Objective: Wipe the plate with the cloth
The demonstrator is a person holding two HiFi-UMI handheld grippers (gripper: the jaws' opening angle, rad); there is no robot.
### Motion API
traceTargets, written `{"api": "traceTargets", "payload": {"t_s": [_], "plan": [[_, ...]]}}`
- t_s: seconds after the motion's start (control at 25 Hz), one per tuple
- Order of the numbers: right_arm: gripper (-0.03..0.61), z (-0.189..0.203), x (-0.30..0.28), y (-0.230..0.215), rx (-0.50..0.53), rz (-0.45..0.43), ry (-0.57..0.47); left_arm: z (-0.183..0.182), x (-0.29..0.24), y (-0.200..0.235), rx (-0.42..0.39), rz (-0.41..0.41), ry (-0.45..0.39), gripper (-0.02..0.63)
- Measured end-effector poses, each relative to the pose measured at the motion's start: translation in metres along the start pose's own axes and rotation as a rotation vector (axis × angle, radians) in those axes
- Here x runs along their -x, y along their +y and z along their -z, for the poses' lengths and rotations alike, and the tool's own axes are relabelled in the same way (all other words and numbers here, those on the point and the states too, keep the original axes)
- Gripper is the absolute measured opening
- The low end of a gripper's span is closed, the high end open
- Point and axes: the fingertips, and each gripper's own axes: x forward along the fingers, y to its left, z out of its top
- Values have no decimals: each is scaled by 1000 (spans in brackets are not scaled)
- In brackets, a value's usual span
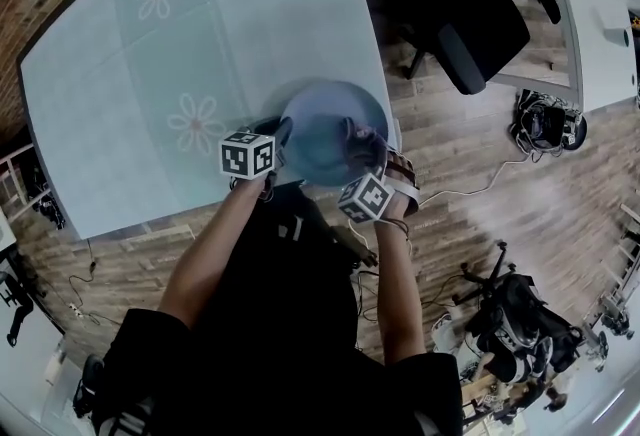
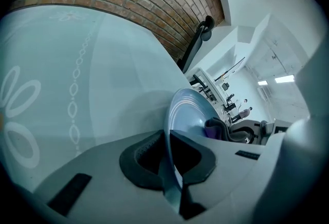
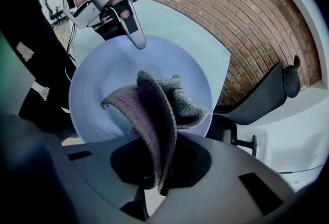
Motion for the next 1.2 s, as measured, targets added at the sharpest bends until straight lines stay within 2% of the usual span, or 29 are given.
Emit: {"api": "traceTargets", "payload": {"t_s": [0.12,0.36,0.56,0.8,1.04,1.2], "plan": [[57,0,7,23,-58,-58,-11,1,0,0,15,1,-5,46],[57,-18,17,63,-102,-159,-48,0,1,2,29,7,-11,44],[57,-37,20,81,-120,-198,-88,1,1,1,28,9,-15,44],[57,-56,20,90,-122,-202,-133,1,1,0,24,14,-17,44],[57,-87,18,98,-8,-175,-189,1,1,0,31,19,-18,44],[57,-102,13,94,86,-121,-200,1,1,-1,28,20,-15,44]]}}
